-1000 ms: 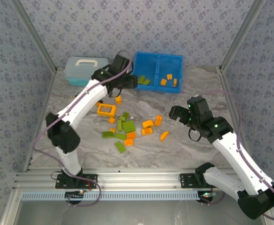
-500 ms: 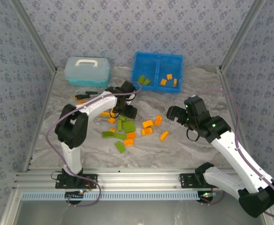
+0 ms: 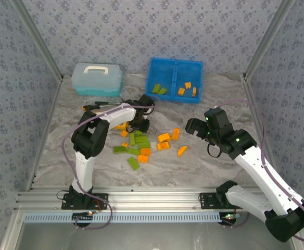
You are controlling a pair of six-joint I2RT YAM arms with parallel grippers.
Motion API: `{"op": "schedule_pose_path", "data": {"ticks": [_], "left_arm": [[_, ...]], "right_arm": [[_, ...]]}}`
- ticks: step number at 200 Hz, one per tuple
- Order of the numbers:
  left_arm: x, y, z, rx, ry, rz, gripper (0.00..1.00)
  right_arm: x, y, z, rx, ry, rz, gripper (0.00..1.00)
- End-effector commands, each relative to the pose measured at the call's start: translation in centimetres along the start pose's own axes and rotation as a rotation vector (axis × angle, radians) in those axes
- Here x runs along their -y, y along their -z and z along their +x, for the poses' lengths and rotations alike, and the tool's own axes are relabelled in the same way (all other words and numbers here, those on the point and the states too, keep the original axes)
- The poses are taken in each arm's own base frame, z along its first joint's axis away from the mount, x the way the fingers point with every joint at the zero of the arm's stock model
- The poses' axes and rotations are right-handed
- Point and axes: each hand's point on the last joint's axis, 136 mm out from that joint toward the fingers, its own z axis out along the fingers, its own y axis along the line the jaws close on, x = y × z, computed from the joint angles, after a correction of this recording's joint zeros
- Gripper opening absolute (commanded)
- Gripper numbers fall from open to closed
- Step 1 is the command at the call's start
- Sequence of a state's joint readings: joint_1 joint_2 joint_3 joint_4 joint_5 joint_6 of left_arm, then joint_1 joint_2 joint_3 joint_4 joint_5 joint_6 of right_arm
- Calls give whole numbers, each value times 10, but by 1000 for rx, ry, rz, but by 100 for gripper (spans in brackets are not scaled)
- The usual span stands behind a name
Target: Sort the legos into containers by color
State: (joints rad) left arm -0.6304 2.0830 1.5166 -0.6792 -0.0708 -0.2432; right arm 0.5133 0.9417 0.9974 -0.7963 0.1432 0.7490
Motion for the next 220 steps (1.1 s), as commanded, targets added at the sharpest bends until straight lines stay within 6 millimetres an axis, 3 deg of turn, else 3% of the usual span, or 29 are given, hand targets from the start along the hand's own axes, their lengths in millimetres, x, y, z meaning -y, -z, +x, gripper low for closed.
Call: {"op": "schedule_pose_path", "data": {"ticks": [1,46,74,103,134,191,220], "left_arm": [[3,12,-10,53,27,26,31],[21,102,-67,300,57,153,29],[14,130,-115,447,68,90,29],[6,124,-164,545,90,15,29],[2,106,-208,551,134,-51,28],[-1,78,-242,610,215,-88,30],[9,77,-260,684,221,-38,45]], "right_arm": [[1,7,-2,15,-11,7,100],[-1,8,-4,14,-5,4,100],[-1,9,-4,15,-6,2,100],[-1,11,-3,15,-7,-4,100],[3,15,-1,23,-10,4,100],[3,15,5,4,-17,-3,100],[3,16,6,5,-17,-5,100]]}}
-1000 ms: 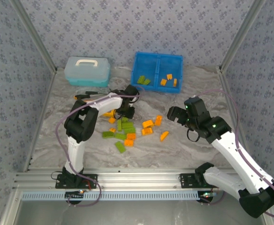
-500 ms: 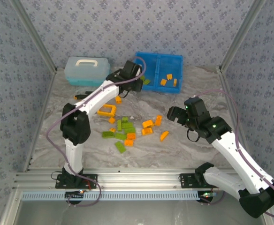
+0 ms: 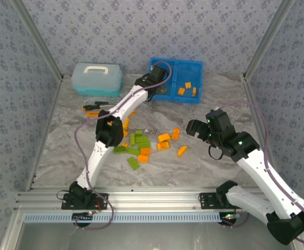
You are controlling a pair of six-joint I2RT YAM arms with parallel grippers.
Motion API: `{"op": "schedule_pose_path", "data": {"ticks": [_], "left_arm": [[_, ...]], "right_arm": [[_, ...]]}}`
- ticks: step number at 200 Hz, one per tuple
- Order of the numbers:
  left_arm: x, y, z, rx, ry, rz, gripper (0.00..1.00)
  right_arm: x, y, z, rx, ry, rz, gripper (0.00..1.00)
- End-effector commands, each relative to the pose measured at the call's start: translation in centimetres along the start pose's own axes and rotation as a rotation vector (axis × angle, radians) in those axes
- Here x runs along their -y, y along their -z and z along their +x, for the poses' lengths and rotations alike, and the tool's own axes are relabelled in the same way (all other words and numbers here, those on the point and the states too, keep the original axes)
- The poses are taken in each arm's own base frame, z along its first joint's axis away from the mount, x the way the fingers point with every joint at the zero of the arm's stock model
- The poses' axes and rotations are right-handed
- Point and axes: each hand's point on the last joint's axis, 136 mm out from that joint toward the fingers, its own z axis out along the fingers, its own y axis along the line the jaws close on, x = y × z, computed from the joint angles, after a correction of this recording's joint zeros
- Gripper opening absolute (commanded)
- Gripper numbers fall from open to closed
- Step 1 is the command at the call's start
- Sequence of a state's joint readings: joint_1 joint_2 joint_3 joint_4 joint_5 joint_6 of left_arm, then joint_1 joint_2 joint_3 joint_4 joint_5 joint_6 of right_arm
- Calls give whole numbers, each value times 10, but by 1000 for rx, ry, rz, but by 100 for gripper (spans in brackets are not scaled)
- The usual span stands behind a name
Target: Sort the legos into containers by color
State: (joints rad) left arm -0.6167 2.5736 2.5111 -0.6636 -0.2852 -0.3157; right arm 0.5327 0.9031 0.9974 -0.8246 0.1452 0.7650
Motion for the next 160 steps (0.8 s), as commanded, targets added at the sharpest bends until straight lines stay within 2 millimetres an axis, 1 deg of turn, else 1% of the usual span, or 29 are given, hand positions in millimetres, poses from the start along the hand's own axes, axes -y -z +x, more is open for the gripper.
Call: {"op": "schedule_pose_path", "data": {"ticks": [1,10,15,26,41,50,59,61,71,83,100,105,109,120,128,133,144,160], "left_arm": [[7,11,-40,130,58,26,46],[8,13,-44,142,62,30,55],[9,14,-46,147,63,33,58],[10,23,-55,166,72,45,61],[10,38,-65,181,84,57,61],[9,50,-71,183,97,62,61],[5,67,-78,185,118,64,61],[4,70,-75,168,118,59,61],[0,91,-74,139,135,67,61],[-4,114,-68,89,145,81,60],[-10,143,-46,8,149,103,60],[-10,147,-35,-20,140,108,60],[-11,157,-30,-27,130,121,60],[-12,173,-11,-46,91,156,60],[-17,185,2,-53,80,166,60],[-22,187,20,-85,73,163,60],[-31,201,44,-120,65,170,60],[-49,215,87,-181,74,151,60]], "right_arm": [[4,6,1,4,-13,13,100],[4,6,2,5,-15,16,100],[4,6,2,4,-14,15,100],[5,7,2,5,-16,18,100],[5,7,2,9,-16,17,100],[5,7,2,8,-15,17,100],[4,8,1,12,-18,14,100],[4,8,1,12,-18,15,100],[4,7,1,13,-19,15,100],[4,6,0,16,-21,15,100],[2,5,-1,21,-26,6,100],[1,3,-1,21,-25,6,100],[1,2,-1,20,-24,5,100],[-2,0,-2,20,-22,0,100],[-3,-2,-3,17,-18,-1,100],[-5,-3,-3,15,-15,-4,100],[-7,-7,-3,8,-12,-6,100],[-11,-12,-2,-3,-8,-11,100]]}}
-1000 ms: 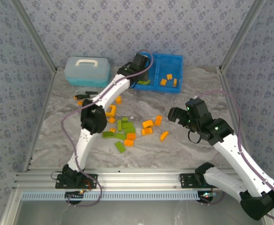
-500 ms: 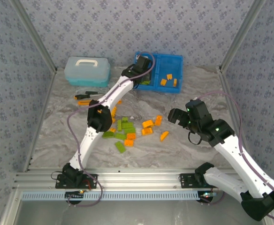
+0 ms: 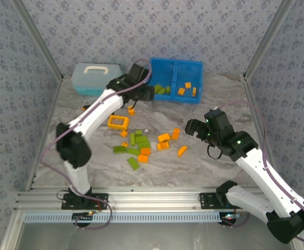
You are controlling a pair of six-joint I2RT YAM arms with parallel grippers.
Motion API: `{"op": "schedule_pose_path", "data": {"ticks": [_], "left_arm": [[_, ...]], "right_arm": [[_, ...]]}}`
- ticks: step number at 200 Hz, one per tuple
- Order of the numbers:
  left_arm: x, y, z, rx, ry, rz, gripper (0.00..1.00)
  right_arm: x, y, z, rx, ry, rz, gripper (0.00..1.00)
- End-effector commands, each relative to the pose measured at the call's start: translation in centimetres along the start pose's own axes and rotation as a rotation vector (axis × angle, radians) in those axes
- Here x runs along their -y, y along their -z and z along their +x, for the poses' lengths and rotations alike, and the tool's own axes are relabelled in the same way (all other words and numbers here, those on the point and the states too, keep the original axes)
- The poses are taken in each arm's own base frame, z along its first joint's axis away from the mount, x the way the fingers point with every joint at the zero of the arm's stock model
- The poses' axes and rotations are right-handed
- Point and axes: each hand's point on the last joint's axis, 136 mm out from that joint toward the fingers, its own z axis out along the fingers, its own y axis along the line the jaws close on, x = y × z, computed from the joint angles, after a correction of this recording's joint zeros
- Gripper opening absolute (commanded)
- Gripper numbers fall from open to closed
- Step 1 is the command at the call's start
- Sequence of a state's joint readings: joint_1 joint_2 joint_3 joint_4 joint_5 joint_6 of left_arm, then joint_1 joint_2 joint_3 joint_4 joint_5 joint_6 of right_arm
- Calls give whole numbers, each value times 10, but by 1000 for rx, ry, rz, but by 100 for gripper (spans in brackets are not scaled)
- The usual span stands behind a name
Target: Sort the legos into containers by color
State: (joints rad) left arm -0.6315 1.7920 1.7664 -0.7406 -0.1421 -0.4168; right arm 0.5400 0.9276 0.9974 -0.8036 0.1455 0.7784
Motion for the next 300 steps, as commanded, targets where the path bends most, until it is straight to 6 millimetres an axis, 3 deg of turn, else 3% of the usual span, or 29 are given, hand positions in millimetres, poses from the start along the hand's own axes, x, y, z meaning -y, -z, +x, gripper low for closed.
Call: {"op": "schedule_pose_path", "data": {"ticks": [1,33,56,83,97,120,137,171,209,260,284,300], "left_arm": [[-15,12,57,-98,-1,14,60],[-53,22,143,-204,139,-44,61],[-73,27,191,-244,216,-84,60],[-89,25,228,-257,308,-101,61],[-92,23,242,-263,329,-93,65],[-88,16,247,-260,313,-52,83],[-89,10,248,-272,277,-63,91],[-106,0,253,-289,224,-175,94],[-114,-11,258,-286,195,-209,89],[-115,-25,268,-324,181,-226,74],[-117,-26,270,-325,185,-234,60],[-120,-26,272,-331,183,-248,56]], "right_arm": [[-6,-6,-1,0,0,-9,100],[-11,-15,1,-14,3,-12,100],[-13,-20,4,-32,8,-14,100],[-15,-23,8,-50,16,-12,100],[-16,-24,8,-50,18,-11,100],[-17,-26,9,-53,20,-12,100],[-20,-26,10,-62,27,-15,100],[-19,-23,9,-55,34,-6,100],[-18,-19,9,-49,34,2,100],[-20,-19,8,-47,38,2,100],[-19,-19,9,-48,41,7,100],[-20,-20,9,-49,41,6,100]]}}
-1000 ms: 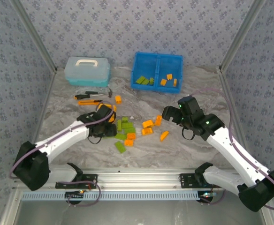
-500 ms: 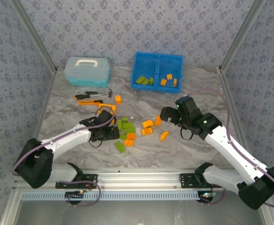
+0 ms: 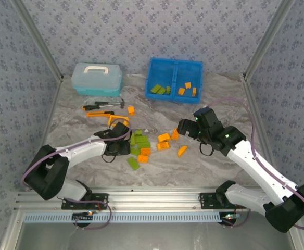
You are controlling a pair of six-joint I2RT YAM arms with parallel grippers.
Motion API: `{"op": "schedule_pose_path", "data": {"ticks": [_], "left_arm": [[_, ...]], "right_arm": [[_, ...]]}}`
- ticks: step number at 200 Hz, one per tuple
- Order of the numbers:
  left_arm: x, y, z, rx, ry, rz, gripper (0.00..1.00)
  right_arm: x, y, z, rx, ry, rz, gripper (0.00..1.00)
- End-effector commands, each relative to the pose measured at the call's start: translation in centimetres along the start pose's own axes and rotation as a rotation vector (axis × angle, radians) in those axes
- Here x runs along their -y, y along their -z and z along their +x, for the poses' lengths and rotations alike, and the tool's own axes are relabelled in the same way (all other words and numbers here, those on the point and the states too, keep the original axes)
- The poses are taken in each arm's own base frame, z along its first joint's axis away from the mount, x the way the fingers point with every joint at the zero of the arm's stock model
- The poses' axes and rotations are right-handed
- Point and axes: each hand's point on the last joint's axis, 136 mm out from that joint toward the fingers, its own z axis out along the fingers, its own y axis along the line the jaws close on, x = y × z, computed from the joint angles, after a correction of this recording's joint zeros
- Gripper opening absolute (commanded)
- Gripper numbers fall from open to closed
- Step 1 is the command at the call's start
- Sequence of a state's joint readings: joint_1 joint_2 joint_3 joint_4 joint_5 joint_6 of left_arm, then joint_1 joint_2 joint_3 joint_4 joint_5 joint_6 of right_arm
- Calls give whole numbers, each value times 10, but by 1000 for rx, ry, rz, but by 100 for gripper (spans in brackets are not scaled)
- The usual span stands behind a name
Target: Sort the legos into containers by color
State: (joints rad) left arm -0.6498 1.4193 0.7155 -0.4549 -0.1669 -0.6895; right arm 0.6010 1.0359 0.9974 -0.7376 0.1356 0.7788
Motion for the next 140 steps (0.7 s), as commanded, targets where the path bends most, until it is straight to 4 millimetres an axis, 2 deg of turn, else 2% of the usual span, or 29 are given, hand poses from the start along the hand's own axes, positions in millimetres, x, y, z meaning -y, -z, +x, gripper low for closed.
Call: {"op": "schedule_pose_path", "data": {"ticks": [1,60,78,94,117,140], "left_arm": [[-7,-4,4,-6,-5,-33,56],[-11,-3,3,-2,-7,-46,54],[-5,5,-1,8,0,-8,52],[3,30,-8,40,0,44,52],[10,81,-23,118,-7,129,53],[22,127,-50,236,-36,215,54]], "right_arm": [[1,7,-3,12,-10,17,100],[-2,5,-3,8,-6,12,100],[-2,5,-2,3,-4,13,100],[-1,6,-1,3,-7,18,100],[0,6,-1,8,-6,22,100],[-4,4,-2,7,-5,12,100]]}}
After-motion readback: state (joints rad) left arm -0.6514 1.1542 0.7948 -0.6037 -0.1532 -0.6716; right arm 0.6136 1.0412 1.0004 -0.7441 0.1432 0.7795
